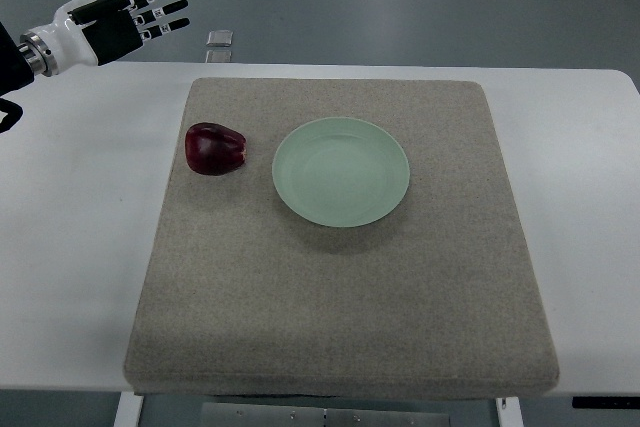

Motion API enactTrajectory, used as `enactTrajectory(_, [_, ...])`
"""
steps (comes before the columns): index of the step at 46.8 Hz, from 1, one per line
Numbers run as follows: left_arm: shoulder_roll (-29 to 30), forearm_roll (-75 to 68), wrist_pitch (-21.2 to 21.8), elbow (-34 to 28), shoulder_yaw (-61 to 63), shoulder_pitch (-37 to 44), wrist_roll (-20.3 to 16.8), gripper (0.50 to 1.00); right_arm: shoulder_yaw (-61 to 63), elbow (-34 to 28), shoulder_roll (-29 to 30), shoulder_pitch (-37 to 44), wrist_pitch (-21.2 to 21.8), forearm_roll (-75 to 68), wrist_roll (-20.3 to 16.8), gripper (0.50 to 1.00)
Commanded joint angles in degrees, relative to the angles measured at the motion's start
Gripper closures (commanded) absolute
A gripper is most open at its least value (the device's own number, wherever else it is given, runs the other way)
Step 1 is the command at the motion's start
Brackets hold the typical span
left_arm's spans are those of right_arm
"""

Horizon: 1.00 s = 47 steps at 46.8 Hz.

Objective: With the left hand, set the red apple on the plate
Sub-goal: 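Move the left hand forward toward the dark red apple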

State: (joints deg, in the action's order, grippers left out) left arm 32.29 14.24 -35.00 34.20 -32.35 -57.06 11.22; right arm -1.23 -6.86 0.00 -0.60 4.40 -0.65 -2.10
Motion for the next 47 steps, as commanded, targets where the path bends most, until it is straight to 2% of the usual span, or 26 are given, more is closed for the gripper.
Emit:
enactTrajectory(1, [-0.04,0.0,0.0,0.08,0.0,0.02,0.12,0.5,0.0,0.0,0.0,-0.01,0.0,-0.05,-0.01,0.572])
enactTrajectory(21, [-0.21,-0.79,0.0,-1.15,1.67,-0.24,-0.14,0.5,0.0,0.0,0.0,-0.01,0.0,0.04,-0.01,0.57])
enactTrajectory(30, [1.28,-17.11,0.0,-0.36,-0.52,-0.51,-1.19,0.5,0.0,0.0,0.0,-0.01,0.0,0.04,-0.01,0.57])
enactTrajectory(33, [1.63,-25.46,0.0,-0.19,-1.93,-0.59,-3.03,0.5,0.0,0.0,0.0,-0.01,0.0,-0.05,-0.01,0.572])
enactTrajectory(37, [3.21,-37.06,0.0,1.65,-2.28,-1.03,-7.6,0.5,0.0,0.0,0.0,-0.01,0.0,0.04,-0.01,0.572])
enactTrajectory(42, [7.34,-49.02,0.0,7.88,-2.63,-1.56,-14.98,0.5,0.0,0.0,0.0,-0.01,0.0,-0.05,-0.01,0.572])
enactTrajectory(47, [11.47,-59.92,0.0,16.41,-2.63,-1.21,-18.94,0.501,0.0,0.0,0.0,-0.01,0.0,0.04,-0.01,0.572])
